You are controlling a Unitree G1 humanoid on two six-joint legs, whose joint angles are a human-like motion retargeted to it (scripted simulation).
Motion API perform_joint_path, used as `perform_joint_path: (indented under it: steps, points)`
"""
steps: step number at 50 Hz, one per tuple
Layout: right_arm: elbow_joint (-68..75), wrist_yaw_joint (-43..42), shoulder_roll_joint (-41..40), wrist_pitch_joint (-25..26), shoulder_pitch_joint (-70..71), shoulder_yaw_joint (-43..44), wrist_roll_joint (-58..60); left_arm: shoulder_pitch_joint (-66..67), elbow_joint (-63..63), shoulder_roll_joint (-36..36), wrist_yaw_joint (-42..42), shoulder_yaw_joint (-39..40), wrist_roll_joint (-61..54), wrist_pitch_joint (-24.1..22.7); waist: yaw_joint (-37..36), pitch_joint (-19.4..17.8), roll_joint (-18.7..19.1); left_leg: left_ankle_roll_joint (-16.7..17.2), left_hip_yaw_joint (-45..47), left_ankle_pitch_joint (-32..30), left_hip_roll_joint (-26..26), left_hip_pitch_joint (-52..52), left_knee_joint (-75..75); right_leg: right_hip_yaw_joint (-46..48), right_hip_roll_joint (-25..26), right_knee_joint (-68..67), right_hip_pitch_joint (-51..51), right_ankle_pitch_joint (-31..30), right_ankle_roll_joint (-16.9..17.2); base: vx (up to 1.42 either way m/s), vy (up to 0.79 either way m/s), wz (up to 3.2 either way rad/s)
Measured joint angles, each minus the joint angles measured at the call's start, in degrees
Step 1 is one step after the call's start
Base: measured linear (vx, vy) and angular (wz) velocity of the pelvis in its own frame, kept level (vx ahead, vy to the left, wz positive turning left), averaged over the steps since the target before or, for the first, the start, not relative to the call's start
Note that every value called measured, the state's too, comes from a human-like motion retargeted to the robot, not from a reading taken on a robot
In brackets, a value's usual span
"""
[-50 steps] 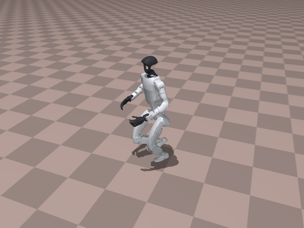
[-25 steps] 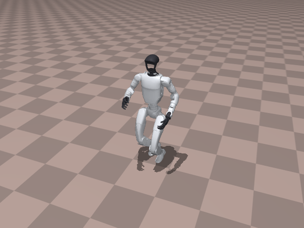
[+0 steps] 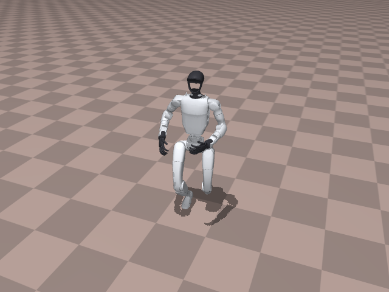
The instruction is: Run
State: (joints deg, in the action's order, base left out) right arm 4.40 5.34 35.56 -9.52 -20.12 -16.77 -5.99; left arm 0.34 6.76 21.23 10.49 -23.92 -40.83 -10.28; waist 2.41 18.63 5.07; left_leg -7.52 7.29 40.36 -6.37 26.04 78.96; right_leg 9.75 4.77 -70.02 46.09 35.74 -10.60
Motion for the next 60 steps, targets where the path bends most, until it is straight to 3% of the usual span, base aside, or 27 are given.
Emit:
perform_joint_path:
  steps: [5,9,12,15,17,19,22,25,29,32,38,40,43,45,50,55,60]
  points:
    - [-0.8,-4.4,1.0,1.3,18.5,-5.6,2.1,3.2,5.4,0.8,-0.7,0.5,3.6,3.2,-6.7,-3.1,-0.4,-6.0,-0.1,9.6,-8.2,9.6,21.3,6.4,-2.1,-5.9,-3.9,11.7,0.2,0.30,-0.06,0.51]
    - [-4.0,-6.6,-2.0,0.7,31.7,-8.8,-0.1,10.9,3.7,3.7,0.5,4.3,3.9,3.6,-10.4,-3.2,-4.2,-7.5,0.6,9.6,-7.7,20.7,14.8,2.1,-1.2,-2.6,-7.1,10.3,1.6,0.45,0.04,0.58]
    - [-7.8,-6.1,-4.9,0.0,33.4,-9.6,-3.6,17.4,0.4,6.0,1.1,7.2,2.2,3.2,-12.3,-2.1,-7.0,-7.5,3.9,6.3,-3.8,21.9,-0.3,-4.0,-0.4,3.0,-12.0,3.3,3.7,0.60,0.24,0.52]
    - [-9.6,-4.0,-6.5,-0.3,32.1,-10.7,-4.3,21.0,-0.7,6.1,1.0,9.0,0.2,3.3,-11.1,0.2,-9.7,-7.2,7.0,-3.0,4.2,21.0,-18.0,-4.7,-6.7,3.4,-13.4,-6.8,4.7,0.51,0.27,0.69]
    - [-10.2,-2.0,-6.5,0.0,30.7,-11.4,-3.3,21.0,-0.7,5.6,0.2,9.1,-0.5,3.8,-8.9,0.8,-10.8,-7.3,7.3,-5.3,8.8,19.3,-23.1,-4.8,-10.8,-1.8,-13.1,-7.4,5.5,0.40,0.16,0.62]
    - [-9.9,-0.3,-6.4,0.6,28.9,-12.2,-2.2,20.0,-0.9,5.4,-0.1,8.8,-0.4,4.0,-7.2,1.1,-10.7,-7.5,6.6,-1.4,10.4,19.4,-19.8,-4.5,-13.5,-10.5,-12.3,-5.5,5.6,0.34,0.06,0.26]
    - [-8.3,1.9,-5.5,2.1,25.3,-12.2,1.0,15.2,0.0,6.0,-0.9,8.3,1.9,4.2,-3.1,0.2,-11.0,-7.5,5.4,9.4,13.6,18.9,-14.3,-4.8,-17.9,-24.8,-10.2,0.7,5.5,0.34,0.02,0.72]
    - [-3.7,2.3,-4.9,2.8,21.4,-10.3,5.7,5.5,5.4,5.7,-3.1,7.1,7.2,3.8,4.5,-1.4,-14.2,-7.5,7.1,9.6,20.8,16.9,-16.9,-8.1,-24.4,-34.1,-4.0,5.6,5.3,0.35,0.05,1.54]
    - [1.3,3.0,-2.9,1.5,14.6,-8.2,7.0,-1.3,9.6,4.4,-4.2,6.7,9.4,3.0,9.8,-1.8,-13.9,-7.2,6.0,9.6,24.6,8.5,-23.6,-9.6,-25.0,-30.3,3.5,7.8,4.5,0.50,0.01,0.49]
    - [3.2,3.1,-1.0,0.6,9.8,-5.9,6.6,-3.1,9.9,4.0,-4.2,7.1,9.5,2.0,10.6,-1.4,-11.0,-4.6,5.6,9.2,21.2,1.8,-25.9,-7.5,-19.8,-19.0,5.8,6.4,5.5,0.59,-0.06,-0.28]
    - [6.8,1.1,0.1,-0.1,3.5,-1.9,7.0,-4.4,9.6,3.6,-3.1,7.5,8.9,-0.2,7.3,1.5,-4.5,1.4,5.3,6.2,8.8,-3.1,-22.8,-3.6,-4.9,5.8,4.6,0.5,6.8,0.55,-0.10,-0.36]
    - [8.4,0.6,-0.2,0.2,2.7,-1.4,7.2,-4.1,9.5,3.1,-2.8,7.6,8.1,-0.3,5.8,1.8,-3.2,3.0,4.2,7.4,5.5,-3.1,-17.6,-2.3,-1.8,7.4,3.0,-0.5,6.5,0.44,-0.14,-0.22]
    - [11.4,-0.2,-1.5,1.4,2.9,-2.0,8.0,-2.7,10.0,1.7,-2.6,7.7,7.6,0.2,3.9,2.0,-3.0,4.4,4.6,8.1,1.0,-2.6,-5.5,-0.4,-0.3,1.9,3.0,3.3,4.4,0.37,-0.14,-0.01]
    - [16.5,-1.0,-2.8,2.4,6.5,-3.1,9.1,-2.9,11.4,0.9,-2.3,7.6,7.7,1.1,2.2,0.6,-1.5,3.8,5.5,6.2,-6.2,-2.9,3.9,2.9,1.5,1.9,0.0,5.4,2.9,0.35,-0.15,0.15]
    - [30.3,-1.7,-7.2,4.0,17.7,-8.1,12.0,-1.5,17.3,-1.2,-1.0,6.4,11.4,3.0,-1.7,-0.9,-1.5,-0.6,7.1,9.0,-16.0,1.5,15.8,6.0,2.5,1.4,-3.7,7.8,2.8,0.25,-0.10,0.29]
    - [37.4,0.0,-10.4,4.5,26.9,-11.7,12.6,2.8,19.5,0.0,2.6,4.8,14.5,4.3,-5.1,0.7,-3.6,-2.6,9.1,9.6,-18.5,8.8,10.0,5.2,3.4,8.5,-6.8,4.7,4.7,0.21,0.01,0.19]
    - [36.0,2.2,-11.3,4.0,32.6,-13.5,12.1,8.1,18.2,2.1,5.3,4.4,16.6,4.6,-6.0,4.7,-5.6,-1.3,11.3,7.5,-13.8,14.3,-6.5,2.9,2.5,16.1,-7.1,0.3,6.6,0.18,0.09,0.13]
